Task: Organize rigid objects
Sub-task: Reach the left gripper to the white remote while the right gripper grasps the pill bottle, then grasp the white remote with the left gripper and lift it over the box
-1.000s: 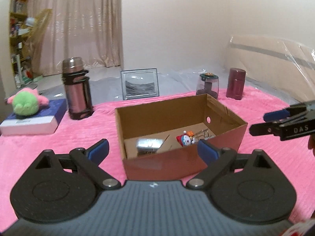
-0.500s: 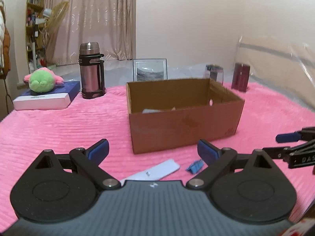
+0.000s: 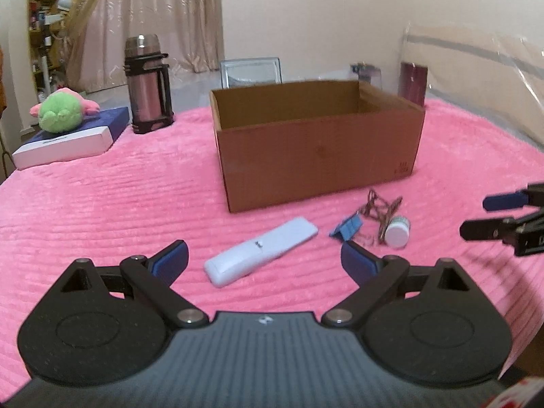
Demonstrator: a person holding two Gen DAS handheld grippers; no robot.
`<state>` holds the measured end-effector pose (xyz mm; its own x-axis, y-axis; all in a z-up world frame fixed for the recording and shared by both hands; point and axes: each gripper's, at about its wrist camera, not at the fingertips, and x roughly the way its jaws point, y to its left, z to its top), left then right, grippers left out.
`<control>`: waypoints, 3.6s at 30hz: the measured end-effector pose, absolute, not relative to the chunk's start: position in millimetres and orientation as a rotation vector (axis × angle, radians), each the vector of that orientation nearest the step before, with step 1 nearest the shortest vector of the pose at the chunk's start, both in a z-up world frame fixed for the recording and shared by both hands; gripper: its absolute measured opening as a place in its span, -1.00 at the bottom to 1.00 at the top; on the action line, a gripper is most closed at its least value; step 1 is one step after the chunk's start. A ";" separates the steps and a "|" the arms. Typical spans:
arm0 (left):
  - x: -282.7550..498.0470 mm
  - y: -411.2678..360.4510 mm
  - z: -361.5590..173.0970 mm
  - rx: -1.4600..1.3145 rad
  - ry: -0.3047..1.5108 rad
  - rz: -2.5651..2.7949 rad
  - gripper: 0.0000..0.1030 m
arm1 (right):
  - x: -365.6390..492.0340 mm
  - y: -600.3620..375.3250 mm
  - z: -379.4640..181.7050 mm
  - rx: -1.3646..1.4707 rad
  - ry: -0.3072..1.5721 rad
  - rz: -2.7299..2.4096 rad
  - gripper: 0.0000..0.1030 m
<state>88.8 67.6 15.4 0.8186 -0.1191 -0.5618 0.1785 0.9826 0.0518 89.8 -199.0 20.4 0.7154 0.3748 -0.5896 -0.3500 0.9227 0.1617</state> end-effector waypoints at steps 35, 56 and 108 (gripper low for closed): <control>198.7 90.2 -52.2 0.347 0.750 -0.459 0.76 | 177.6 -179.5 -47.8 -0.077 0.739 0.577 -0.01; 232.4 88.0 -64.4 0.366 0.851 -0.613 0.22 | 158.6 -182.5 -42.3 -0.028 0.750 0.528 -0.45; 151.2 40.1 13.7 0.123 0.752 -0.376 -0.36 | 124.8 -203.8 13.4 0.116 0.671 0.450 -0.45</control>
<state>151.2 40.1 13.7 0.6670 -0.2890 -0.6867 0.3758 0.9264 -0.0248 124.8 -203.8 13.4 0.6917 0.4380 -0.5742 -0.3646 0.8981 0.2458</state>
